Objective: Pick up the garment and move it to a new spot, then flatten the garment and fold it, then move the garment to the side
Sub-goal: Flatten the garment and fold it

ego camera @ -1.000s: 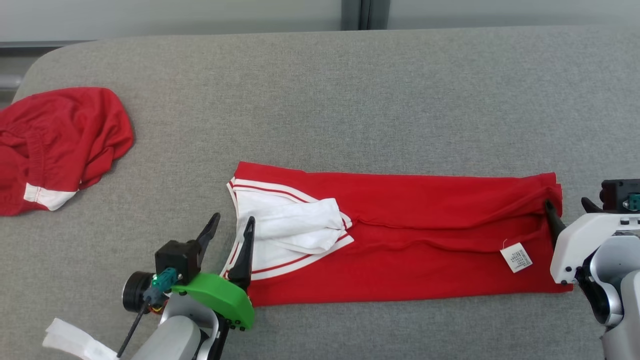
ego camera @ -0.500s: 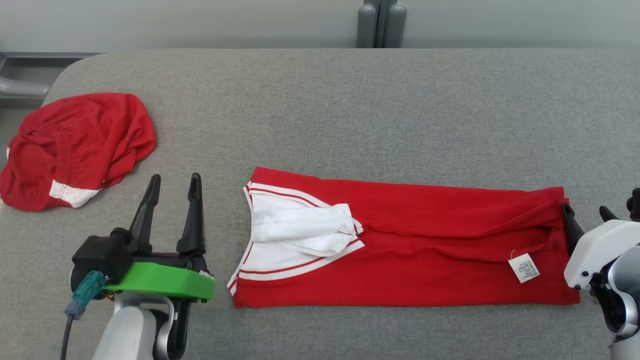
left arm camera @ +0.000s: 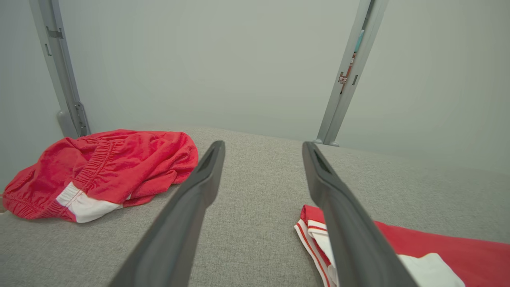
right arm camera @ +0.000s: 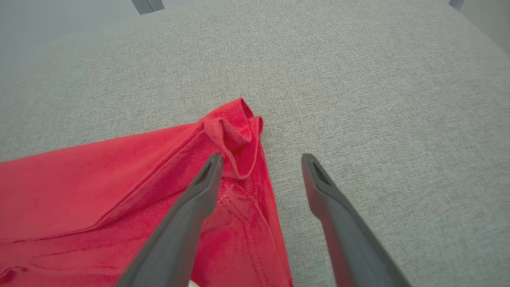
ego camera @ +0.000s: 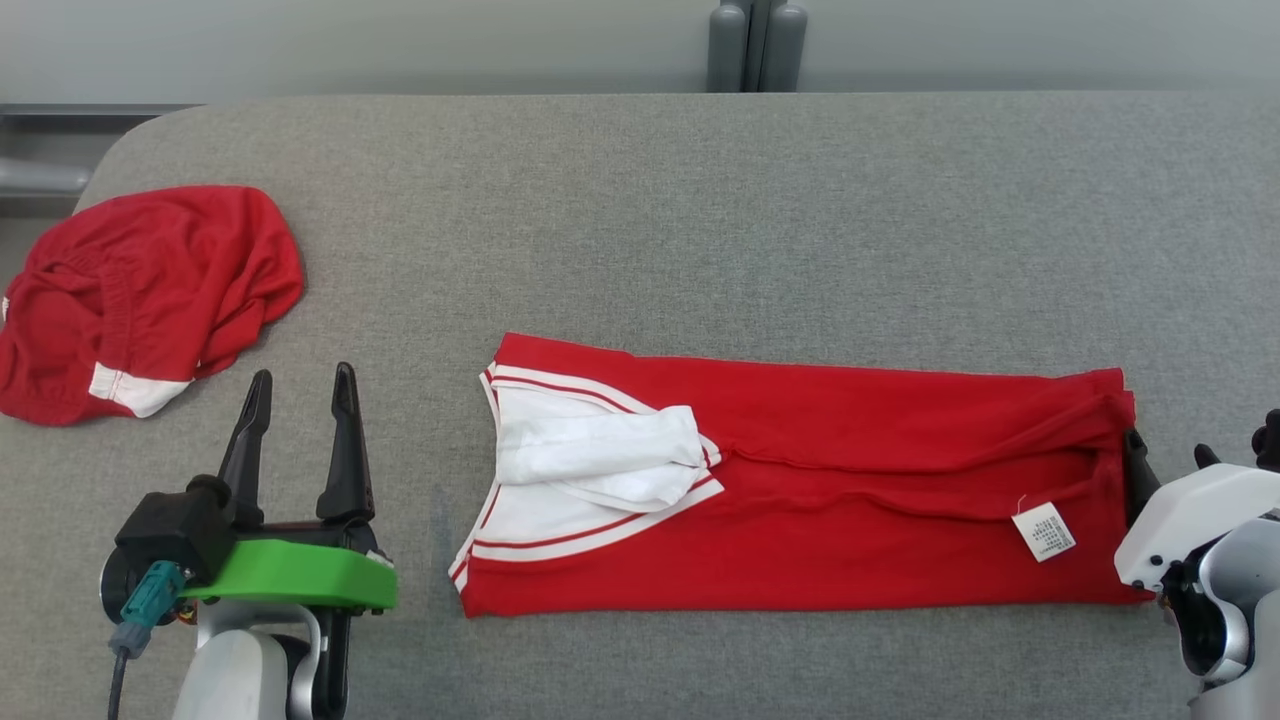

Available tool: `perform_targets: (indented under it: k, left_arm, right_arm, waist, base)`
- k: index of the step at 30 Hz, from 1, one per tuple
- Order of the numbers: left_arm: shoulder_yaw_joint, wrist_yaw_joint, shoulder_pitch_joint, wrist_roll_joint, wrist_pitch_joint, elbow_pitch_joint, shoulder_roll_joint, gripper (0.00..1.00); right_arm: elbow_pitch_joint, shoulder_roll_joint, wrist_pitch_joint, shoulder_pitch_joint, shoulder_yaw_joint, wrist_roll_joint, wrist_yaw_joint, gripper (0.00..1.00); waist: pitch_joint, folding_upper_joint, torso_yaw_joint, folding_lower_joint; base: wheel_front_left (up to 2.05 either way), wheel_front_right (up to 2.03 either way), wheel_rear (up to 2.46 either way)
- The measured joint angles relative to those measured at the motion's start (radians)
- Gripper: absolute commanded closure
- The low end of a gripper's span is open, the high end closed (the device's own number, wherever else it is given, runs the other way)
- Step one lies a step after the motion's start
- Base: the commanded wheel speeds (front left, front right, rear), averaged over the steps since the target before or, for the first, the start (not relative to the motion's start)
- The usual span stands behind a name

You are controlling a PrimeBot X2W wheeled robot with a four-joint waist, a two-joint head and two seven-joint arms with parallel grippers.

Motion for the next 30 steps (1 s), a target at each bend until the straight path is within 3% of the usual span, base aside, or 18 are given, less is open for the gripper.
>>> perform_targets:
  k: [8, 28, 29, 30]
  left_arm:
    - [0.006, -0.004, -0.003, 0.015, 0.000, 0.004, -0.011, 0.00]
    - [-0.009, -0.004, -0.007, 0.006, 0.000, 0.005, -0.005, 0.00]
    - [-0.008, -0.004, -0.007, 0.006, 0.000, 0.004, -0.005, 0.00]
    - [-0.008, -0.004, -0.008, 0.006, 0.000, 0.003, -0.005, 0.00]
  right_arm:
    - [0.023, 0.013, -0.047, -0.064, -0.032, 0.001, 0.000, 0.00]
    - [0.283, 0.004, -0.010, -0.143, -0.002, -0.035, -0.001, 0.00]
    - [0.288, -0.002, -0.008, -0.146, 0.006, -0.035, -0.001, 0.55]
    - [0.294, -0.007, -0.007, -0.148, 0.013, -0.035, -0.001, 0.78]
  waist:
    - [0.015, 0.0000, -0.001, 0.0000]
    - [0.060, 0.0000, 0.018, 0.0000]
    - [0.062, 0.0000, 0.019, 0.0000]
    - [0.063, 0.0000, 0.020, 0.0000]
  base:
    - [0.00, 0.00, 0.00]
    - [0.00, 0.00, 0.00]
    - [0.00, 0.00, 0.00]
    - [0.00, 0.00, 0.00]
